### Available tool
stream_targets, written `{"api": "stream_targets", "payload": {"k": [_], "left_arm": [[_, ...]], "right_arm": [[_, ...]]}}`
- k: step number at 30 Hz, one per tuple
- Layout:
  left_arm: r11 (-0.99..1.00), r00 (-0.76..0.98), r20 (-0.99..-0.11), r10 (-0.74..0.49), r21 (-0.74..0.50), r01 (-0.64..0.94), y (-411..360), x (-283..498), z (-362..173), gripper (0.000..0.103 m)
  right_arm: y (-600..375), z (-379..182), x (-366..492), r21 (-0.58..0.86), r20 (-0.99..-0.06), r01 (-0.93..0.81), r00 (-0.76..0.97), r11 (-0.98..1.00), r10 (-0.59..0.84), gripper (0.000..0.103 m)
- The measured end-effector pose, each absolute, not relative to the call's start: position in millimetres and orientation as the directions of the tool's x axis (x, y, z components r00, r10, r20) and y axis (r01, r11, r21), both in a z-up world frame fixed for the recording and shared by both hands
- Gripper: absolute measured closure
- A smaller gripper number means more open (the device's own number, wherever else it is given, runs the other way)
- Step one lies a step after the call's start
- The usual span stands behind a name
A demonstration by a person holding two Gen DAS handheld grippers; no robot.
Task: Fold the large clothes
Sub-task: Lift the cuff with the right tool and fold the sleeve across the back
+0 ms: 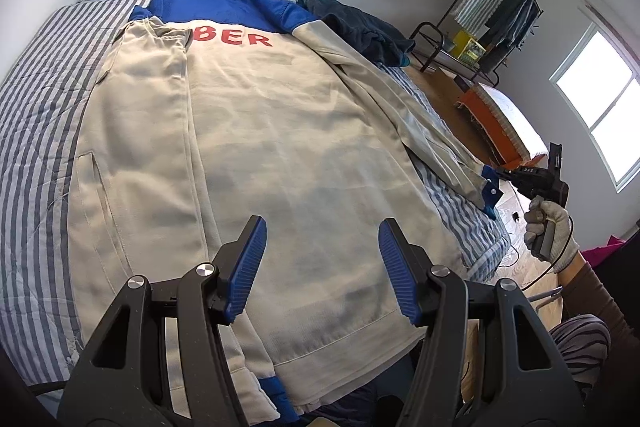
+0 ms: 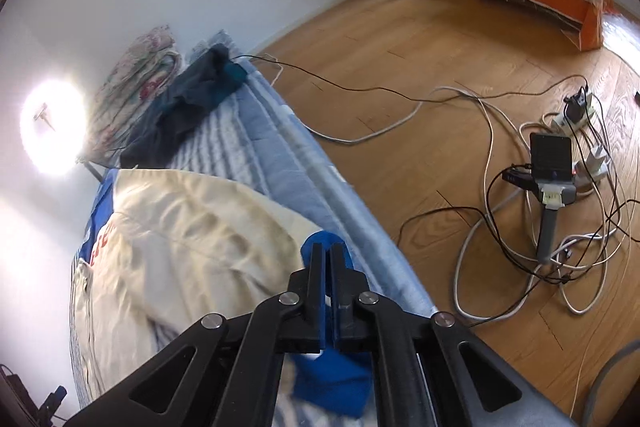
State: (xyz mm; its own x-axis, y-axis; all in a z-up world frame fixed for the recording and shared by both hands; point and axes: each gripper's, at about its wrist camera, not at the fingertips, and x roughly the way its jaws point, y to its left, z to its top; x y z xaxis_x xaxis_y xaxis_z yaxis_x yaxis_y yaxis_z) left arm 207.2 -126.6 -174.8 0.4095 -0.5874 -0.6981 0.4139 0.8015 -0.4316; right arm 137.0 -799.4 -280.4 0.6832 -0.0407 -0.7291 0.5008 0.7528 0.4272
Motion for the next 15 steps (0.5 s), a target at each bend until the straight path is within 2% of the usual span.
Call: {"api": "stream_targets", "payload": {"k": [6, 15], "left_arm": [[0.796, 0.421, -0.682, -0.598, -0.443, 0.412, -122, 205, -171, 0.043], [0.781, 0.429, -0.653, -0.624, -0.503, 0.371, -110, 207, -170, 0.043]], "right_arm": [[-742, -243, 127, 0.433, -0.679, 0.347, 0.733, 0.832, 0.047, 0.103], [-626, -191, 124, 0.384, -0.670, 0.029, 0.697, 0.923, 0.257, 0.103]]}}
